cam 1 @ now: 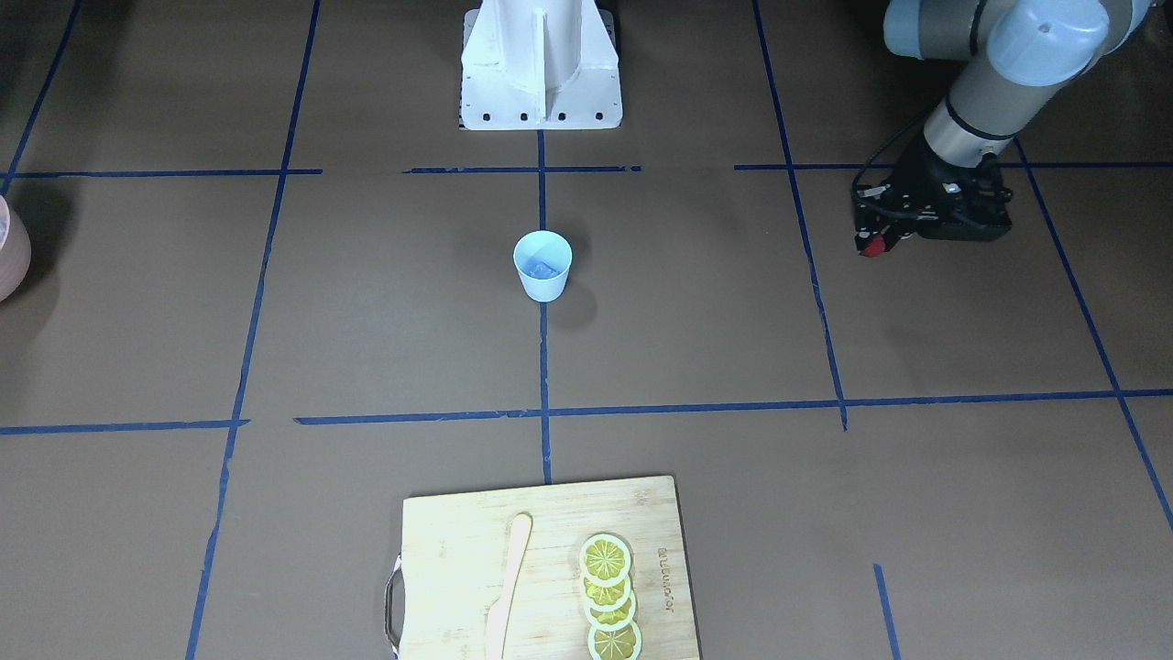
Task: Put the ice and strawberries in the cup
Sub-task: 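Lift the strawberry with the left gripper and carry it over the cup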
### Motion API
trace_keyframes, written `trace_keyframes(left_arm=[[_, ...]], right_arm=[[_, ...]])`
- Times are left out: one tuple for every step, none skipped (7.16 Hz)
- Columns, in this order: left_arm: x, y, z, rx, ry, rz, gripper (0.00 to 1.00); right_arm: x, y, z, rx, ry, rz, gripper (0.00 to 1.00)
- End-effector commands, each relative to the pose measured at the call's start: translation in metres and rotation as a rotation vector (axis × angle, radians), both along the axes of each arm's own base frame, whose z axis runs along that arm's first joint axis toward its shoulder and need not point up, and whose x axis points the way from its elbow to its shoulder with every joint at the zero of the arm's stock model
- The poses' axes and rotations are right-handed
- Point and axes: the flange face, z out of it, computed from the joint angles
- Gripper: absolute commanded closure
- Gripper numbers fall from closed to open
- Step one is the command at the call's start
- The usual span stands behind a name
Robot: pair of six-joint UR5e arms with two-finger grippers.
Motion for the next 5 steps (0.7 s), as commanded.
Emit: trace_keyframes(left_arm=[[0.064, 0.001, -0.071, -0.075, 0.023, -0.013, 1.0], [0.1, 0.007, -0.097, -0.117, 0.043, -0.034, 1.0], [0.144, 0.005, -0.131, -0.134, 0.054, -0.062, 1.0], [0.175, 0.002, -0.149, -0.155, 0.052, -0.074, 1.0], [0.185, -0.004, -0.159, -0.157, 0.051, -0.091, 1.0]], right_arm=[[-0.001, 0.002, -0.002, 0.002, -0.001, 0.0, 0.01], [-0.001, 0.002, -0.002, 0.002, -0.001, 0.0, 0.01], [-0.001, 0.002, -0.002, 0.002, -0.001, 0.0, 0.01], [-0.001, 0.004, 0.0, -0.003, -0.001, 0.0, 0.01], [-0.001, 0.005, 0.001, -0.004, -0.002, 0.0, 0.01]])
